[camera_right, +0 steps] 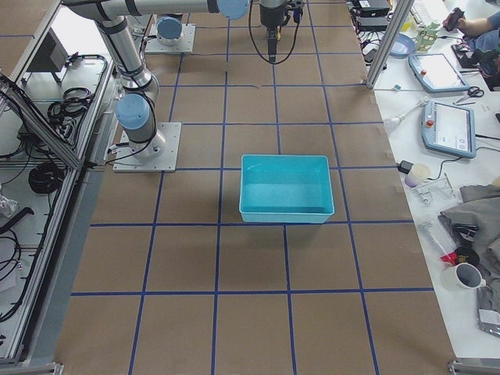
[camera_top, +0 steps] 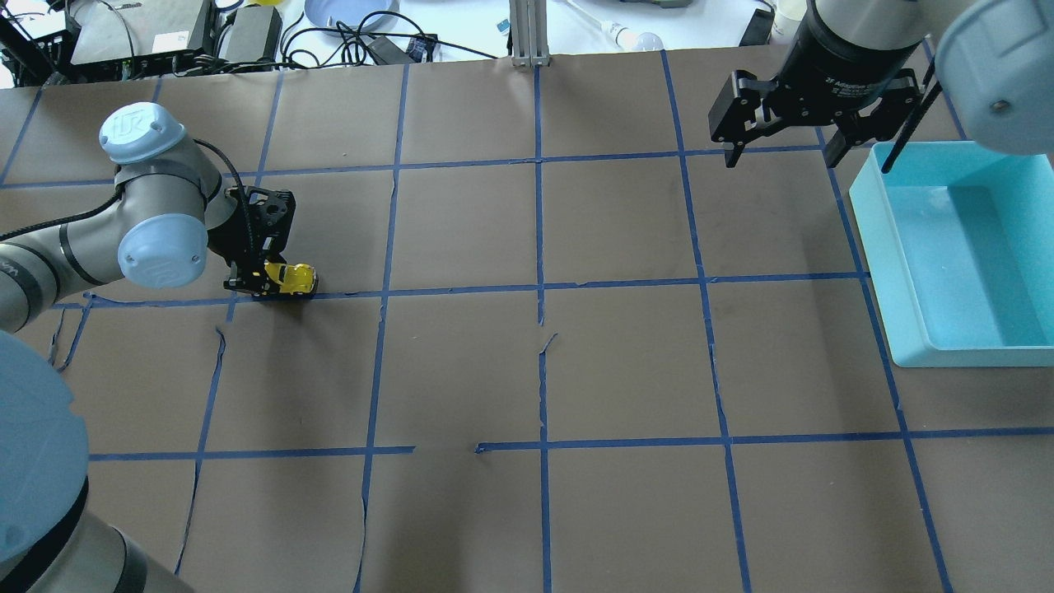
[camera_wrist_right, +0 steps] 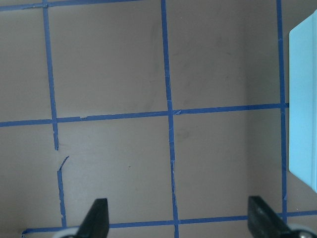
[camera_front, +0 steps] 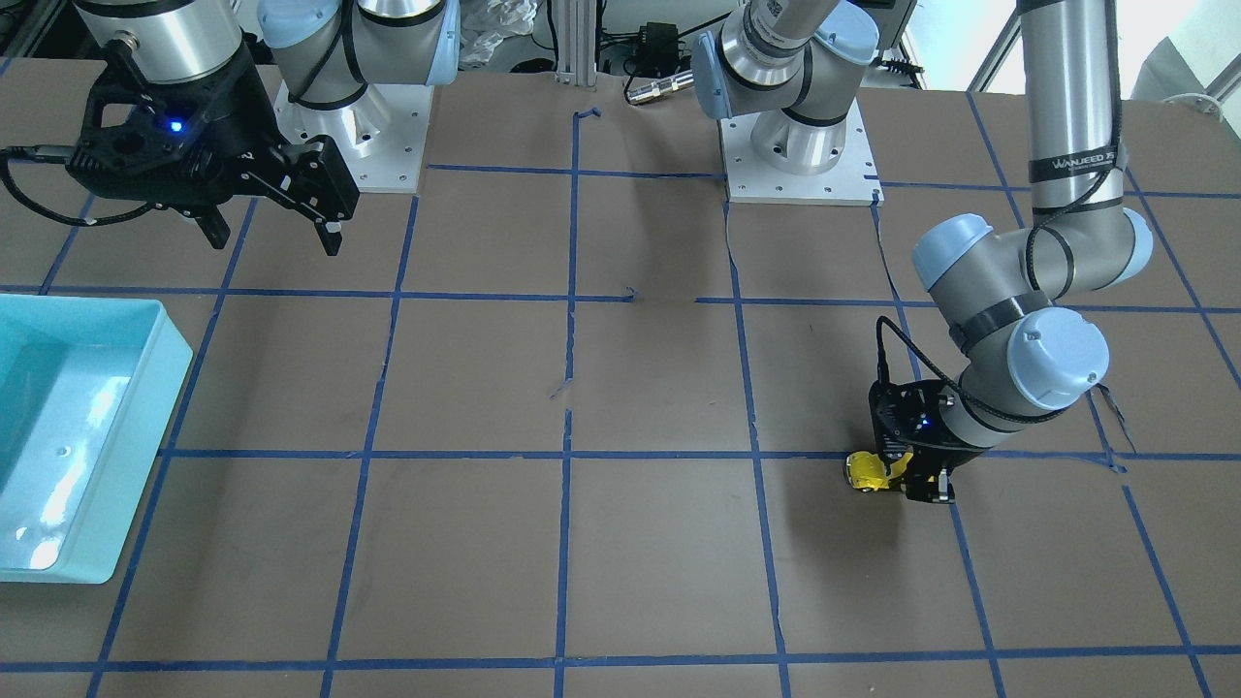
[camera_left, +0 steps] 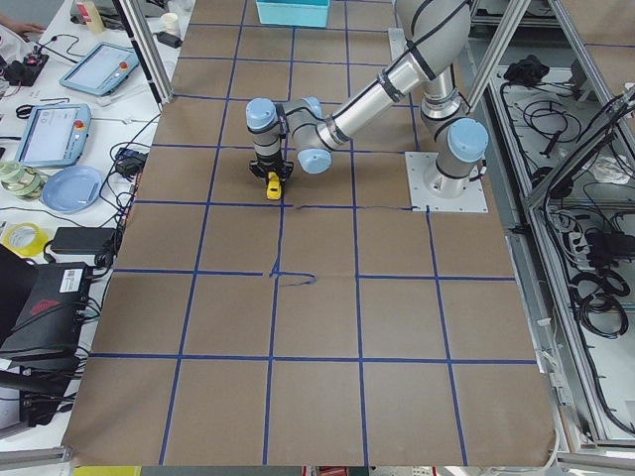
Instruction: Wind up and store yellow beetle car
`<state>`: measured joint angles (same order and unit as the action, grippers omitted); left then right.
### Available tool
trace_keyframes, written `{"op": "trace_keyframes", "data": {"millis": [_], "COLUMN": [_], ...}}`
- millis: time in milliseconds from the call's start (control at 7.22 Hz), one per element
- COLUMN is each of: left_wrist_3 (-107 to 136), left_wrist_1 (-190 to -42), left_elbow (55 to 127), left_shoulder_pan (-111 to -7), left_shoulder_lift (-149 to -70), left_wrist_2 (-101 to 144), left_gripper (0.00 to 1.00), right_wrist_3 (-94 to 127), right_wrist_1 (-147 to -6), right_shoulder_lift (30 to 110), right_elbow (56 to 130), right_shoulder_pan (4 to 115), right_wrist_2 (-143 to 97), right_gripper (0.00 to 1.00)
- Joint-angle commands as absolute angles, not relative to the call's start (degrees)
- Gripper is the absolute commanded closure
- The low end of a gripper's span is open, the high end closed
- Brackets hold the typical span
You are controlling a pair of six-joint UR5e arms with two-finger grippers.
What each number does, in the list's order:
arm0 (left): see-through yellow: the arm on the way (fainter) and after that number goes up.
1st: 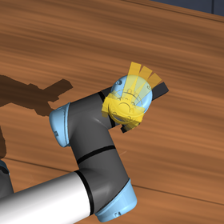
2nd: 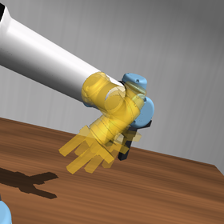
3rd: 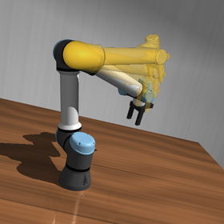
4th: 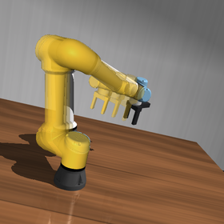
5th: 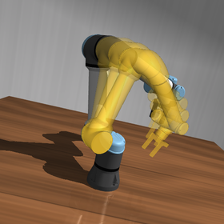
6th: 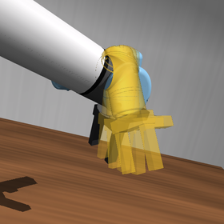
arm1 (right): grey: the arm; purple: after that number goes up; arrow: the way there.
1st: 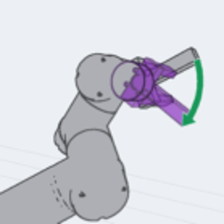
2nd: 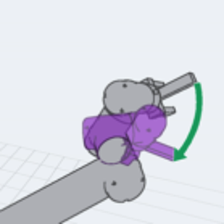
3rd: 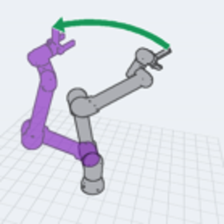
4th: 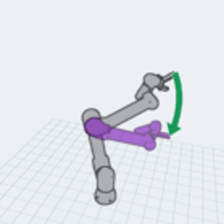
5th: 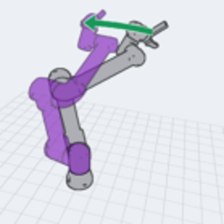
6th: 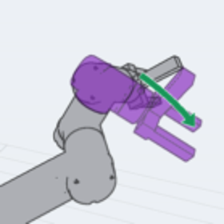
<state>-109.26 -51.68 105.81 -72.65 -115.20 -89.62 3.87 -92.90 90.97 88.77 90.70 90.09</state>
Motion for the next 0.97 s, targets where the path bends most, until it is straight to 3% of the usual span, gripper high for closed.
{"op": "trace_keyframes", "data": {"millis": [0,138,277,415,554,831], "left_wrist_3": [-112.14,-112.58,-112.41,-111.98,-111.62,-111.36], "left_wrist_1": [-51.68,-51.68,-51.68,-51.59,-51.77,-52.2], "left_elbow": [105.82,105.82,105.82,105.82,105.73,105.65], "left_shoulder_pan": [-70.5,-69.53,-69.26,-69.17,-69.17,-69.26], "left_shoulder_lift": [-115.14,-115.14,-115.14,-115.14,-114.96,-114.61], "left_wrist_2": [-89.65,-89.56,-89.65,-89.56,-89.56,-89.47], "left_gripper": [0.64,0.64,0.54,0.14,0.0,0.0], "right_wrist_3": [3.87,3.87,3.87,3.87,3.87,3.87], "right_wrist_1": [-92.9,-92.9,-92.9,-92.9,-92.9,-92.9], "right_shoulder_lift": [90.97,90.97,90.97,90.97,90.97,90.97], "right_elbow": [88.77,88.77,88.77,88.77,88.77,88.77], "right_shoulder_pan": [90.7,90.7,90.7,90.7,90.7,90.7], "right_wrist_2": [90.09,90.09,90.09,90.09,90.09,90.09], "right_gripper": [0.0,0.0,0.0,0.0,0.0,0.0]}}
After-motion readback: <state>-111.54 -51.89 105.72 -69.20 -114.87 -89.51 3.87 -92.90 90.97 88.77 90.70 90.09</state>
